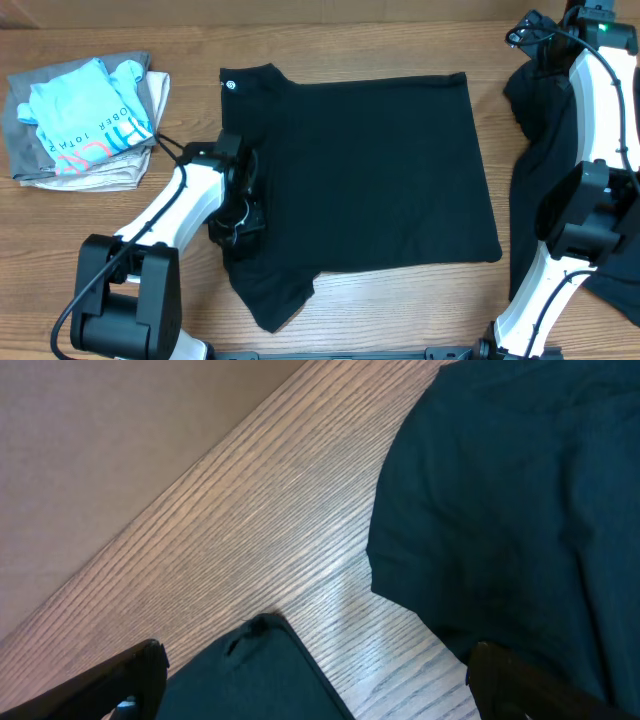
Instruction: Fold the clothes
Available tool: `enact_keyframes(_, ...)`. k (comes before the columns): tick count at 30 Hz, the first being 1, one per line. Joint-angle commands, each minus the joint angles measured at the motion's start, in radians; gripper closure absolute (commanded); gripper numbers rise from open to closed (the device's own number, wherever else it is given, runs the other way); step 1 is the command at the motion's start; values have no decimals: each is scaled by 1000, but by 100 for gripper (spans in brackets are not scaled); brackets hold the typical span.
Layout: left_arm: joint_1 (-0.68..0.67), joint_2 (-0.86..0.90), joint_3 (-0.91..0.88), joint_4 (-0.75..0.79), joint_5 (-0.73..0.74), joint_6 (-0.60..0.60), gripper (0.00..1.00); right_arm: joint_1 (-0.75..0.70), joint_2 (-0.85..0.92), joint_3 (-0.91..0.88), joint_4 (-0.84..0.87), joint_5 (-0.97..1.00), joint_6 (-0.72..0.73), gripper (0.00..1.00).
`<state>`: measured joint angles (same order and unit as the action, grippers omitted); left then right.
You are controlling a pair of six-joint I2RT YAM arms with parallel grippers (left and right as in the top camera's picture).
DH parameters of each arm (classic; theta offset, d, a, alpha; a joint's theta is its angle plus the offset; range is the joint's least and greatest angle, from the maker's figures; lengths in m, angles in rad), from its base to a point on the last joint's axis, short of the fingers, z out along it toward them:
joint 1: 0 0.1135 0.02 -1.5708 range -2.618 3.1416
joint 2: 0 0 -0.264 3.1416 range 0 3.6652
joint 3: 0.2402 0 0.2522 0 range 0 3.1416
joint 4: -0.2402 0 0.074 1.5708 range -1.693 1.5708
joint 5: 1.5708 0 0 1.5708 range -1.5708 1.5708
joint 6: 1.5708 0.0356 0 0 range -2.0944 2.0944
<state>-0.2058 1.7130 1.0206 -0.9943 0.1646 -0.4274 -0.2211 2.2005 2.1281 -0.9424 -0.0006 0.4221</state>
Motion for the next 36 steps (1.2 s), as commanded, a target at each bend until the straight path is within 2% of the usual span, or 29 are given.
enact_keyframes(1, -2, 0, -37, 5, -62, -43, 95, 3, -14, 20, 5, -1, 1, 0)
enact_keyframes(3, -2, 0, -39, 5, -129, -53, 94, 3, -14, 20, 5, -1, 1, 0)
enact_keyframes(17, 5, 70, -39, 47, -222, -71, 90, 3, -14, 20, 5, -1, 1, 0)
enact_keyframes(25, 136, 131, -39, 142, -329, -66, 91, 3, -14, 20, 5, -1, 1, 0)
enact_keyframes(30, 232, 130, -31, 261, -327, 31, 91, 3, -14, 20, 5, -1, 1, 0)
enact_keyframes(36, 238, 130, 21, 293, -258, 93, 81, 3, -14, 20, 5, -1, 1, 0)
